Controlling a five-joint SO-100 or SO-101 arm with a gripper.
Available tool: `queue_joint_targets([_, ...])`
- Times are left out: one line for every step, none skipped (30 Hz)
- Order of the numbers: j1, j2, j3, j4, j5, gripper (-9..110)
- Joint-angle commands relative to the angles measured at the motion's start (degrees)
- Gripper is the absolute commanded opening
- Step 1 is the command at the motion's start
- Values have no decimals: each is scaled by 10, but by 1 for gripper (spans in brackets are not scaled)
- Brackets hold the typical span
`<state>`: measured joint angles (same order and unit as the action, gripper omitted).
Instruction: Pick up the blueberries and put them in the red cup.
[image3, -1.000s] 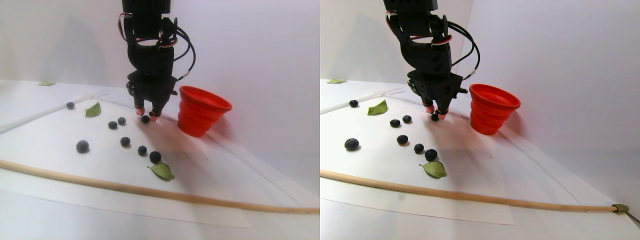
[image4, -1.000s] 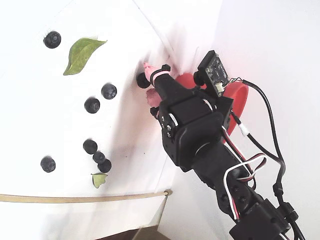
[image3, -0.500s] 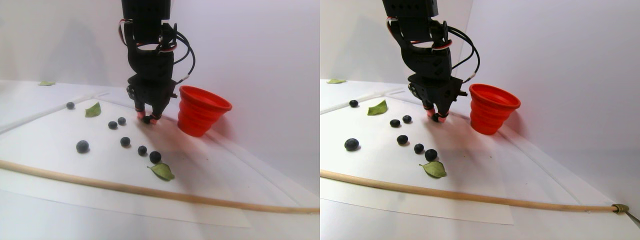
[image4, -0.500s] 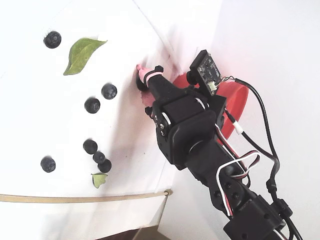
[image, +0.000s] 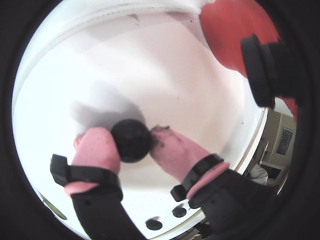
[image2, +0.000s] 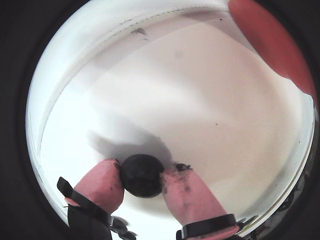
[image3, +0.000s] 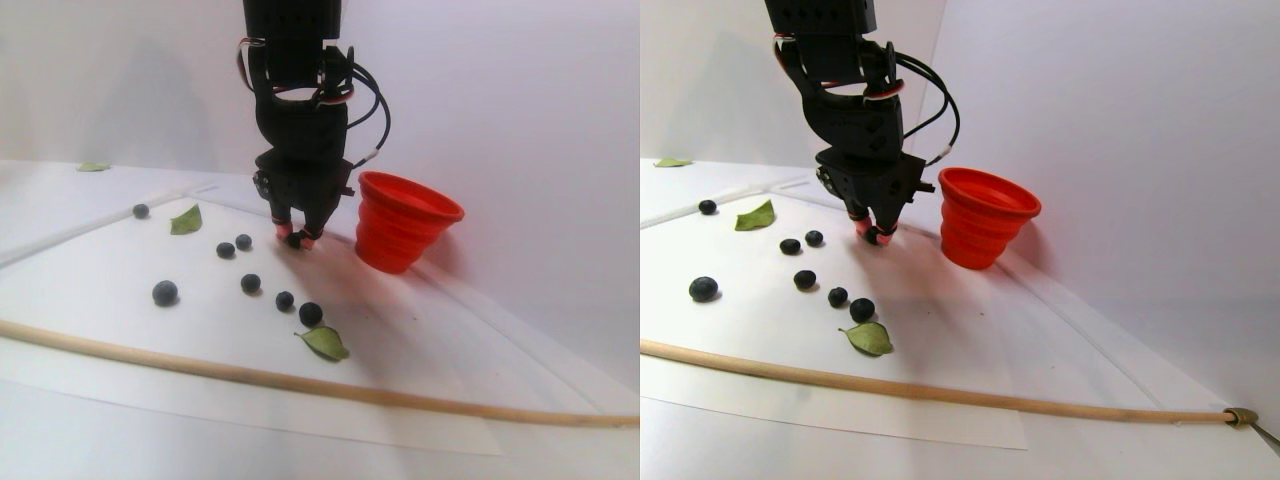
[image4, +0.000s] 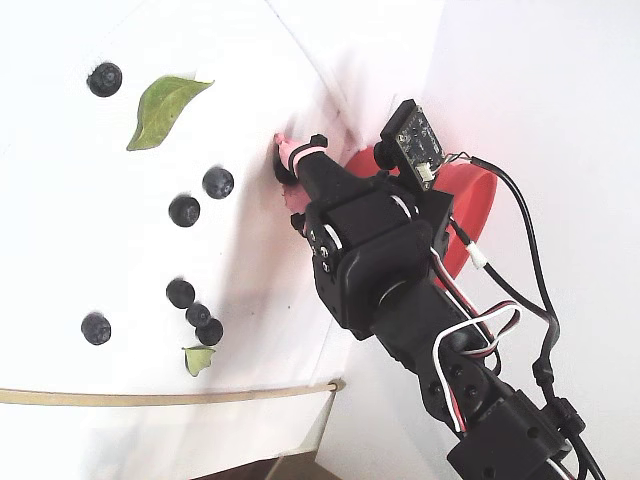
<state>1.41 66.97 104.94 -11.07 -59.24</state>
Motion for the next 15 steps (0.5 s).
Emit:
queue_joint_targets([5,36,-16,-7,-9,13])
queue_joint_targets([4,40,-16,-4,-10,13])
queue_joint_targets([3,44,-15,-4,-11,13])
queue_joint_targets([2,47,-15,-2,-11,13])
queue_joint_targets([1,52,-13,2,-12,13])
queue_joint_targets([-1,55,-12,4,-14,13])
queue_joint_targets([-2,60,-10,4,-14,13])
queue_joint_targets([-4,64,-8,6,-16,13])
queue_joint_targets([-5,69,-6,9,-17,13])
queue_joint_targets([-7,74,-4,10,-18,13])
queue_joint_targets([-8,79,-1,11,-18,13])
queue_joint_targets([-9,83,1,12,-19,13])
queue_joint_targets([-11,86,1,15,-20,13])
queue_joint_targets([-11,91,2,19,-20,13])
queue_joint_targets([-12,95,3,23,-22,13])
